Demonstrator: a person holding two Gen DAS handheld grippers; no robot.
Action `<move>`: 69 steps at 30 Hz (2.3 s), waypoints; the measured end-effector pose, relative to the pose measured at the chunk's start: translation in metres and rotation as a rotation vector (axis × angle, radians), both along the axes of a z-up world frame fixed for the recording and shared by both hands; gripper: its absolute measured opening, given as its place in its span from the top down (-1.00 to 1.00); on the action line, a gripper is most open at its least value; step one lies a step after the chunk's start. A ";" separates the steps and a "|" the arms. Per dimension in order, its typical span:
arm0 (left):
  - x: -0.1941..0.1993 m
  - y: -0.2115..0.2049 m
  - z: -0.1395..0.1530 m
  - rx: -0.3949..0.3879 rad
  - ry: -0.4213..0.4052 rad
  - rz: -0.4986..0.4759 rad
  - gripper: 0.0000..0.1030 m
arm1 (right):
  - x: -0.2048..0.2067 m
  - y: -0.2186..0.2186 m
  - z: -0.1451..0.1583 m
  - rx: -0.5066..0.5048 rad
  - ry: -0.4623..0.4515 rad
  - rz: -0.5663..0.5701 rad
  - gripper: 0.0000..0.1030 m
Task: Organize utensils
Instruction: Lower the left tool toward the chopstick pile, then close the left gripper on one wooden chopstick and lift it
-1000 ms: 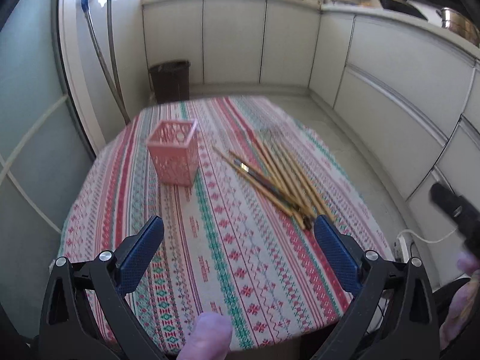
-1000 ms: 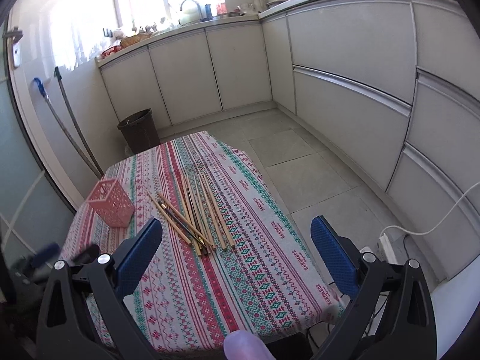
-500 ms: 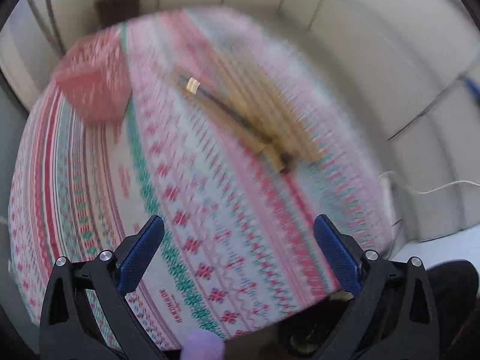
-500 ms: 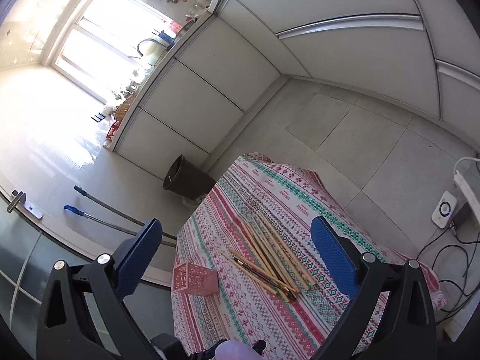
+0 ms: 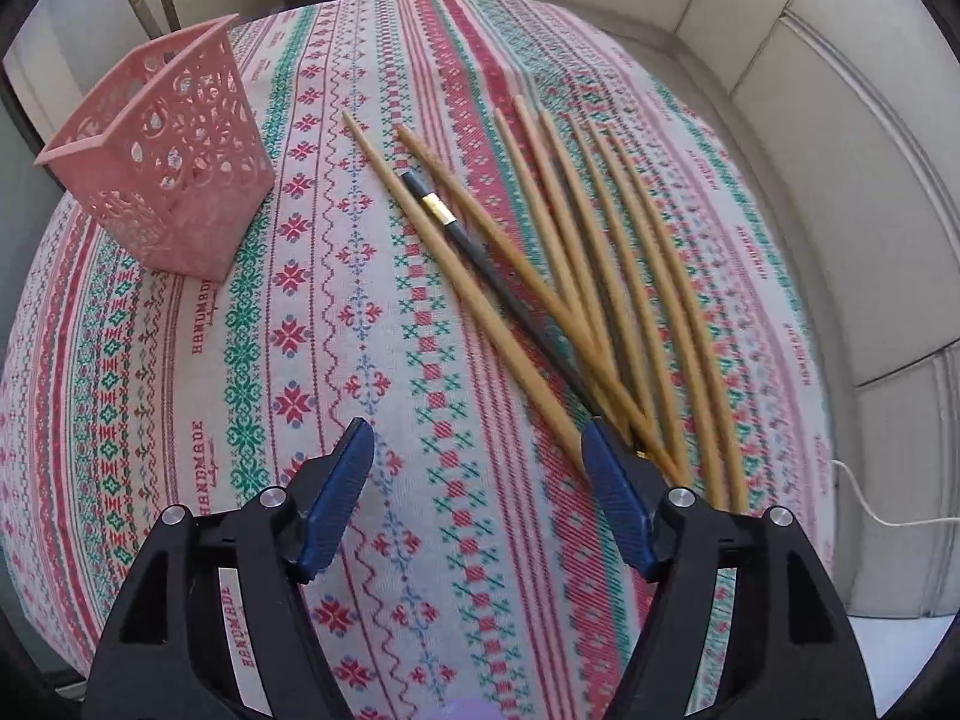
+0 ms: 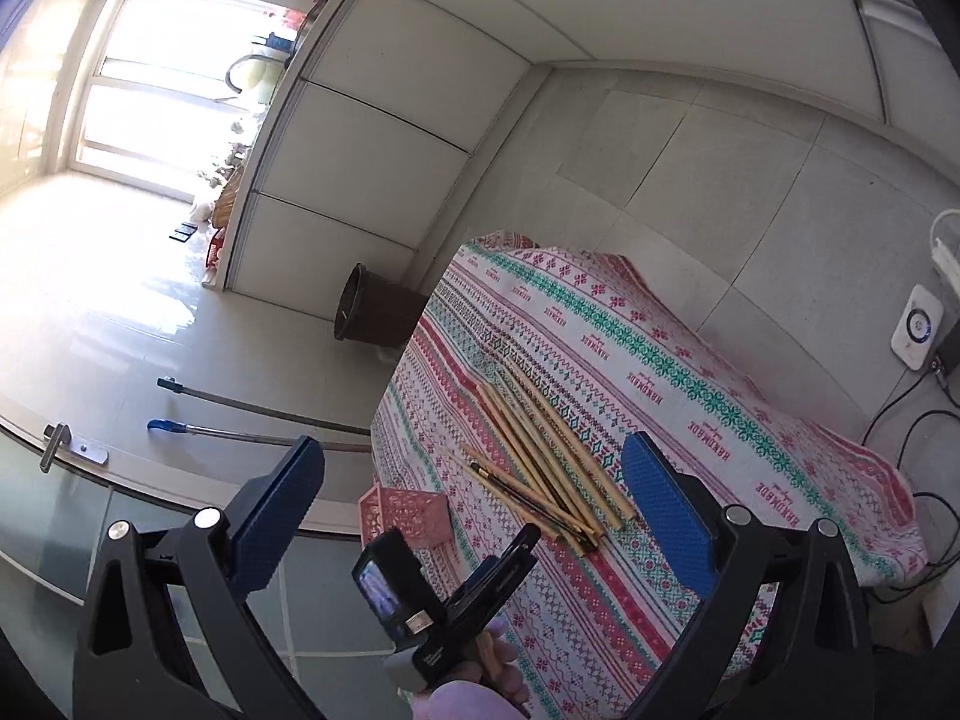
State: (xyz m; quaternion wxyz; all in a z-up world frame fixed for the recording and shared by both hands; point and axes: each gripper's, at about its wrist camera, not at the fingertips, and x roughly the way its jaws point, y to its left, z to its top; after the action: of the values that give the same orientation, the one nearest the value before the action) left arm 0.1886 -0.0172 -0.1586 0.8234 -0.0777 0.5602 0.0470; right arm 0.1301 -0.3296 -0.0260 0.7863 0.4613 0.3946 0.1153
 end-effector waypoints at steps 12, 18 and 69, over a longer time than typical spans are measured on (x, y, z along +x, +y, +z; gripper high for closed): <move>-0.001 0.017 -0.003 -0.043 0.000 0.031 -0.49 | 0.000 -0.003 -0.009 0.049 0.040 0.012 -0.87; 0.006 0.005 -0.005 -0.049 0.013 0.027 -0.41 | 0.002 -0.004 -0.011 0.054 0.047 0.014 -0.88; 0.050 0.008 0.000 0.086 0.067 -0.180 0.90 | 0.054 0.043 -0.044 -0.413 0.245 0.066 -0.87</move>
State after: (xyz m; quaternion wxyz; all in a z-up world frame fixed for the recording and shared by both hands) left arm 0.2390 -0.0093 -0.1590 0.8076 0.0102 0.5896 -0.0007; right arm 0.1843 -0.2869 -0.0704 0.8062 0.2880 0.5168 0.0008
